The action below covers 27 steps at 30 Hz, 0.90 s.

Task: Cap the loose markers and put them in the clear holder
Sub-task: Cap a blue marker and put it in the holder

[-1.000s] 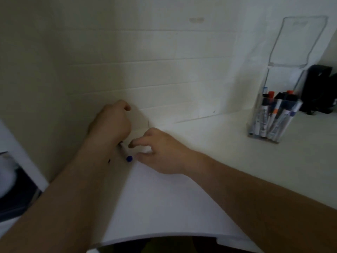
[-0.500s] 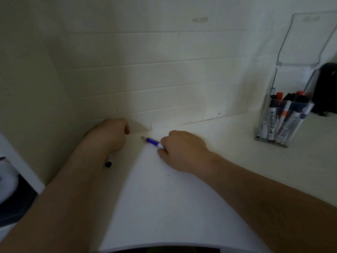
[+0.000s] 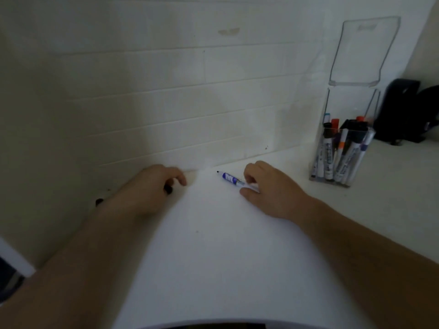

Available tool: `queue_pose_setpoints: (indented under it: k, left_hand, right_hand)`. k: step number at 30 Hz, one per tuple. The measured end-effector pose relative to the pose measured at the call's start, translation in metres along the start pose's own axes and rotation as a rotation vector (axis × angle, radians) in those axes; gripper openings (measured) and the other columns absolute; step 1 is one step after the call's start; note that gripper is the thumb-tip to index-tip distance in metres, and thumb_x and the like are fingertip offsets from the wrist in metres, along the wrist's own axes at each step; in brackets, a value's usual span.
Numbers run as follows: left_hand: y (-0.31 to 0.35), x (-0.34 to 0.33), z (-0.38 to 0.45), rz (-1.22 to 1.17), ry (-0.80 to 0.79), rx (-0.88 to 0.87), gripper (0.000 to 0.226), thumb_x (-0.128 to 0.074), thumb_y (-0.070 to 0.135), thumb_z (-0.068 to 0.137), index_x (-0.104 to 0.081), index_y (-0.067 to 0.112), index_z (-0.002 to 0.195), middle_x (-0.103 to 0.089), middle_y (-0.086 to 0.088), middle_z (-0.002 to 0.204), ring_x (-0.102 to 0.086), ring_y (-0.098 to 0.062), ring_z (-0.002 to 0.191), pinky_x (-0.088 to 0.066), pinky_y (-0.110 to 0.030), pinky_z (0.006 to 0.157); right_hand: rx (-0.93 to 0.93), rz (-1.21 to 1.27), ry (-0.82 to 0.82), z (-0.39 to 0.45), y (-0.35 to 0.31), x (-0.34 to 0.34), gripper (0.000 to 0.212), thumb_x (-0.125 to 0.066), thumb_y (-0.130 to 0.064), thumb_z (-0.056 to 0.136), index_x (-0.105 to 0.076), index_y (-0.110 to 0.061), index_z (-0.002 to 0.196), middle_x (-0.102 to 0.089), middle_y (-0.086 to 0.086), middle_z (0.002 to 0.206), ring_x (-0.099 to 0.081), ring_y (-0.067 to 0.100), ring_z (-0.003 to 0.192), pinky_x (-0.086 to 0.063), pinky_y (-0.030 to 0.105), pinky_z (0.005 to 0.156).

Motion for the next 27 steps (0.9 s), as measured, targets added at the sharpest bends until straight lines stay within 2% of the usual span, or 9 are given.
queue_pose_setpoints:
  k: [3,6,10,14,16,18,22,24,27]
  left_hand:
    - [0.027,-0.009,0.001,-0.074,0.044,-0.103,0.042,-0.065,0.001,0.083,-0.069,0.04,0.1,-0.065,0.007,0.092,-0.063,-0.012,0.084,-0.05,-0.027,0.081]
    - [0.045,-0.012,0.0,-0.144,0.049,-0.145,0.038,-0.069,0.007,0.085,-0.069,0.04,0.104,-0.067,0.013,0.095,-0.063,0.003,0.082,-0.046,-0.008,0.076]
    - [0.05,-0.013,-0.003,-0.221,0.066,-0.166,0.039,-0.074,0.006,0.083,-0.07,0.04,0.102,-0.069,0.017,0.097,-0.062,0.012,0.086,-0.045,-0.006,0.073]
    - [0.041,-0.012,-0.002,-0.223,0.056,-0.099,0.042,-0.078,0.012,0.081,-0.069,0.043,0.107,-0.067,0.023,0.1,-0.062,0.016,0.076,-0.043,-0.001,0.07]
    - [0.036,-0.012,0.0,-0.208,0.06,-0.063,0.04,-0.081,0.02,0.081,-0.069,0.043,0.111,-0.066,0.023,0.101,-0.062,0.016,0.078,-0.044,-0.002,0.074]
    - [0.031,-0.013,0.003,-0.14,0.044,-0.015,0.037,-0.08,0.033,0.081,-0.07,0.041,0.116,-0.066,0.017,0.1,-0.063,0.005,0.083,-0.048,-0.016,0.083]
    - [0.032,-0.019,0.005,-0.066,0.011,-0.018,0.021,-0.074,0.035,0.087,-0.074,0.038,0.107,-0.061,0.023,0.085,-0.058,0.005,0.077,-0.04,-0.014,0.071]
    - [0.038,-0.019,0.005,-0.114,0.077,-0.038,0.014,-0.072,0.03,0.088,-0.074,0.039,0.099,-0.061,0.025,0.084,-0.058,0.006,0.077,-0.04,-0.016,0.07]
    - [0.046,-0.02,0.005,-0.369,0.204,-0.019,0.015,-0.072,0.022,0.088,-0.07,0.036,0.094,-0.071,0.019,0.089,-0.063,0.003,0.082,-0.045,-0.019,0.076]
  right_hand:
    - [-0.073,0.041,0.007,-0.001,0.005,0.002,0.021,-0.058,-0.036,0.093,-0.049,-0.031,0.111,-0.051,-0.006,0.101,-0.054,0.02,0.086,-0.048,0.037,0.078]
    - [-0.127,0.035,-0.005,-0.003,0.007,0.004,0.03,-0.056,-0.024,0.093,-0.05,-0.029,0.122,-0.051,-0.007,0.1,-0.053,0.019,0.087,-0.044,0.034,0.076]
    - [-0.271,-0.036,-0.026,-0.005,0.017,0.005,0.038,-0.052,-0.033,0.092,-0.048,-0.031,0.13,-0.058,-0.002,0.114,-0.054,0.021,0.094,-0.047,0.036,0.079]
    - [-0.233,-0.112,-0.017,-0.006,0.013,0.0,0.044,-0.048,-0.052,0.094,-0.049,-0.036,0.136,-0.058,0.0,0.119,-0.059,0.026,0.107,-0.052,0.039,0.087]
    - [-0.248,-0.128,-0.05,-0.005,0.015,-0.002,0.045,-0.045,-0.058,0.096,-0.051,-0.037,0.135,-0.061,0.001,0.119,-0.059,0.028,0.11,-0.052,0.041,0.089]
    - [-0.25,-0.142,-0.07,-0.005,0.017,-0.003,0.041,-0.042,-0.058,0.098,-0.058,-0.033,0.126,-0.065,0.002,0.112,-0.06,0.029,0.107,-0.051,0.041,0.088]
    - [-0.227,-0.112,-0.038,-0.005,0.015,0.001,0.037,-0.037,-0.049,0.102,-0.061,-0.022,0.098,-0.062,0.003,0.094,-0.06,0.029,0.091,-0.051,0.042,0.079]
    - [-0.228,-0.035,0.05,-0.006,0.014,0.006,0.029,-0.038,-0.042,0.104,-0.057,-0.021,0.097,-0.06,0.005,0.095,-0.058,0.03,0.09,-0.049,0.045,0.08]
    - [-0.203,0.086,0.183,-0.009,0.012,0.017,0.014,-0.044,-0.029,0.104,-0.054,-0.019,0.104,-0.054,0.003,0.097,-0.053,0.028,0.086,-0.046,0.045,0.077]
Point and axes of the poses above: each hand's wrist, its own z-axis towards the middle knuckle, its own x-axis out of the back of the hand, y = z × x, the point moved 6 cm from there along z, towards the middle knuckle
